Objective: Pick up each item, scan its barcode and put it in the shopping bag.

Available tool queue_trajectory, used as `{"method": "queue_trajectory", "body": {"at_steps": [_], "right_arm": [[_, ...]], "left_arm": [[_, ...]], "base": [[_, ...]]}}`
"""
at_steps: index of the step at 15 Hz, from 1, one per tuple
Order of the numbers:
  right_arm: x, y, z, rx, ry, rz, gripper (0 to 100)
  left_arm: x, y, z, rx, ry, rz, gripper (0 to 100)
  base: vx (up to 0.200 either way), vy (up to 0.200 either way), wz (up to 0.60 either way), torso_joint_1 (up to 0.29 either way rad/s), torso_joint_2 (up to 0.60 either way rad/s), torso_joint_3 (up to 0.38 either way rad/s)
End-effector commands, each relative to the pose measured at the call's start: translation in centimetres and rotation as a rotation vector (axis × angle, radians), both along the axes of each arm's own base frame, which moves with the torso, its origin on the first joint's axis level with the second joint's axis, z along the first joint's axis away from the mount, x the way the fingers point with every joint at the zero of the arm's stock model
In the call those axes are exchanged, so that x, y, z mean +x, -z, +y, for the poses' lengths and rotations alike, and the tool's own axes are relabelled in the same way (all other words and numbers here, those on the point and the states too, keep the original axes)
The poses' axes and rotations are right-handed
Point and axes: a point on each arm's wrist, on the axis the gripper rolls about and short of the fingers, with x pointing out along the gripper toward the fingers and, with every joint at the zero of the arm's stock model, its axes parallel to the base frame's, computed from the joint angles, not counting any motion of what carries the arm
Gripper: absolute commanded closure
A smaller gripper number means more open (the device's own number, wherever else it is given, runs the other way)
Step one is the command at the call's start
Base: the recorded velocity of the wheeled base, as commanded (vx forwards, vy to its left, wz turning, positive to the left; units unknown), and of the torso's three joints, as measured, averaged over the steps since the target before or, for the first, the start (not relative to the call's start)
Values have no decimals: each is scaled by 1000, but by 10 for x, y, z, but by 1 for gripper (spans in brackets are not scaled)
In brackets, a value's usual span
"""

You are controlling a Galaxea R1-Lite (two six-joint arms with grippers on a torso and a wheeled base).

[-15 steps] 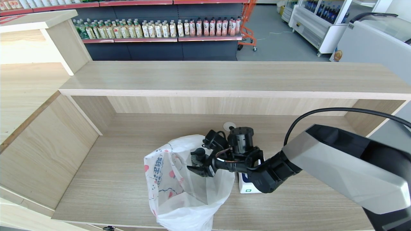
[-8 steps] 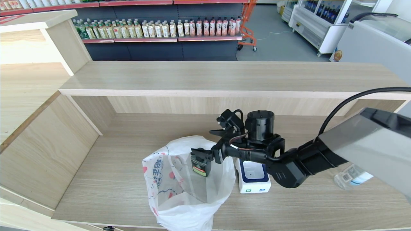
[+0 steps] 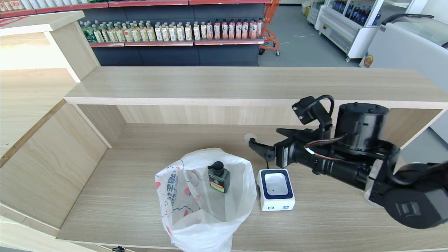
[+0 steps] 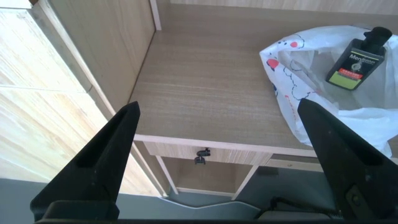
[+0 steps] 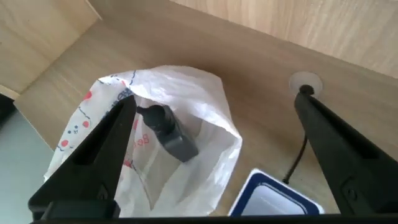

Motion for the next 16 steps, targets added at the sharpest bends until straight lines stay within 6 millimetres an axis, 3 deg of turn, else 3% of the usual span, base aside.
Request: {"method": "queue_trajectory", "body": {"at_steps": [1,4,8,12,16], "right_arm": [[-76,-12,-60,-24,201,21,0],[-106,4,-86,-77,431,27,0],[-132,6,-104,-85,480,12,0],[-141,7,-110,-110,508,15,0],[-144,9,-113,-122,565,9,0]], "left_arm": [[0,0,0,0,0,-1,0],[0,0,0,0,0,-1,0],[0,0,0,0,0,-1,0],[0,0,0,-3,0,-1,0],[0,0,0,-3,0,-1,0]], "base": [[0,0,0,0,0,0],[0,0,0,0,0,0],[0,0,0,0,0,0],[0,0,0,0,0,0],[-200,-200,0,11,4,1]]}}
